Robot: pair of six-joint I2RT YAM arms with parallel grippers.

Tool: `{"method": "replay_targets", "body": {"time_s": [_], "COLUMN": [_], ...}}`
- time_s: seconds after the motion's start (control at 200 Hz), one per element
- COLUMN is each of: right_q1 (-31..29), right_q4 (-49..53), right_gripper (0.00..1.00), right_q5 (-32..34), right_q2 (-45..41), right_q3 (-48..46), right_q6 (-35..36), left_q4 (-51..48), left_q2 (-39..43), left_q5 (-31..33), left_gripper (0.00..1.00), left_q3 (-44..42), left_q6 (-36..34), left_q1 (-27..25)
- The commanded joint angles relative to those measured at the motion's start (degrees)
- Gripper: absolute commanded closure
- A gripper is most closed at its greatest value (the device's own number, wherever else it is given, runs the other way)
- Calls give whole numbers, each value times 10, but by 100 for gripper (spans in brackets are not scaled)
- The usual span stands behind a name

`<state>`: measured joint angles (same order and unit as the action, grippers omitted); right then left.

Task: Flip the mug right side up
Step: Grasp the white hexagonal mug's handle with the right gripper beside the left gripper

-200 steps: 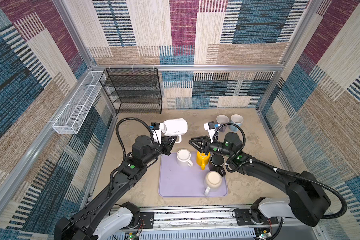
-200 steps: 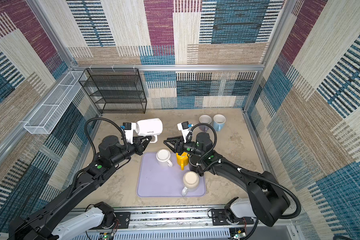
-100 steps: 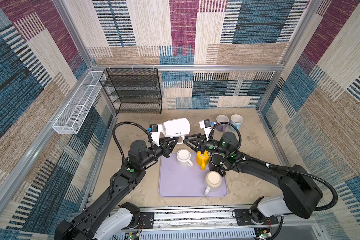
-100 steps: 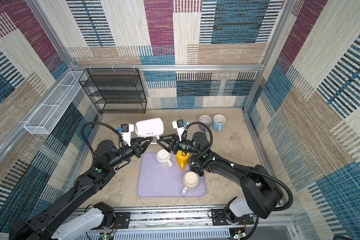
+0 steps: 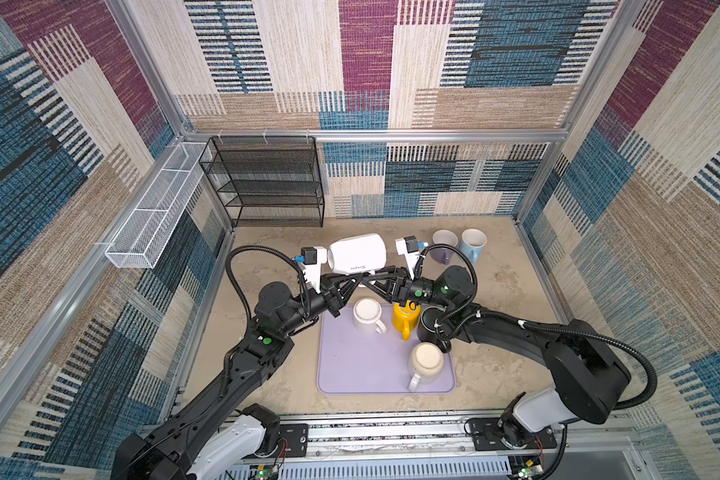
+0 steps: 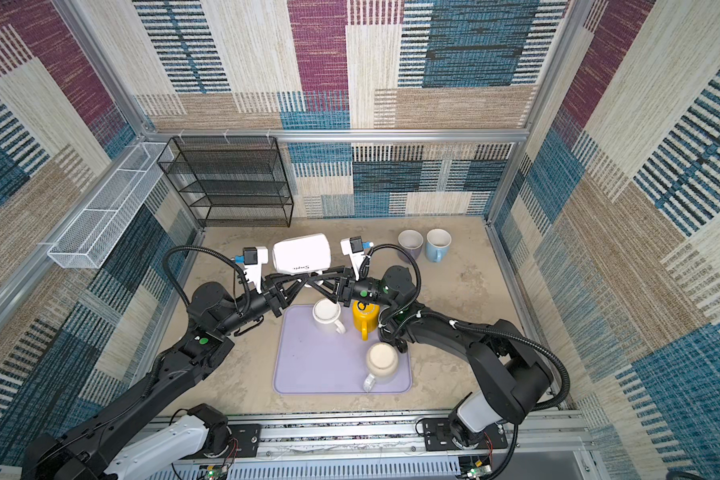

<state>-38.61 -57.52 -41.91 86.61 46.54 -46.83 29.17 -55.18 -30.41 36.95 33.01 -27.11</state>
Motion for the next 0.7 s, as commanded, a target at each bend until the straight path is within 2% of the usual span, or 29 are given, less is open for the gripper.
{"method": "replay_targets", "body": {"time_s": [0.0, 0.265, 0.691], "right_q1": [-1, -1, -2], "right_q4": [-64, -65, -54], "right_gripper": [56, 65, 90], "right_q5": [-16, -8, -9], "right_q2": [-5, -22, -27], "right_q3": [1, -5, -4], "right_q6": [-28, -28, -31], "left_q4": [77, 68, 70], "left_q2": [1, 0, 1], "left_q5": [-6, -10, -23], "left_gripper": [100, 100, 100], "left_q3": [1, 5, 3], "left_q6": [-2, -5, -5], "left_q1": [1, 0, 0]}}
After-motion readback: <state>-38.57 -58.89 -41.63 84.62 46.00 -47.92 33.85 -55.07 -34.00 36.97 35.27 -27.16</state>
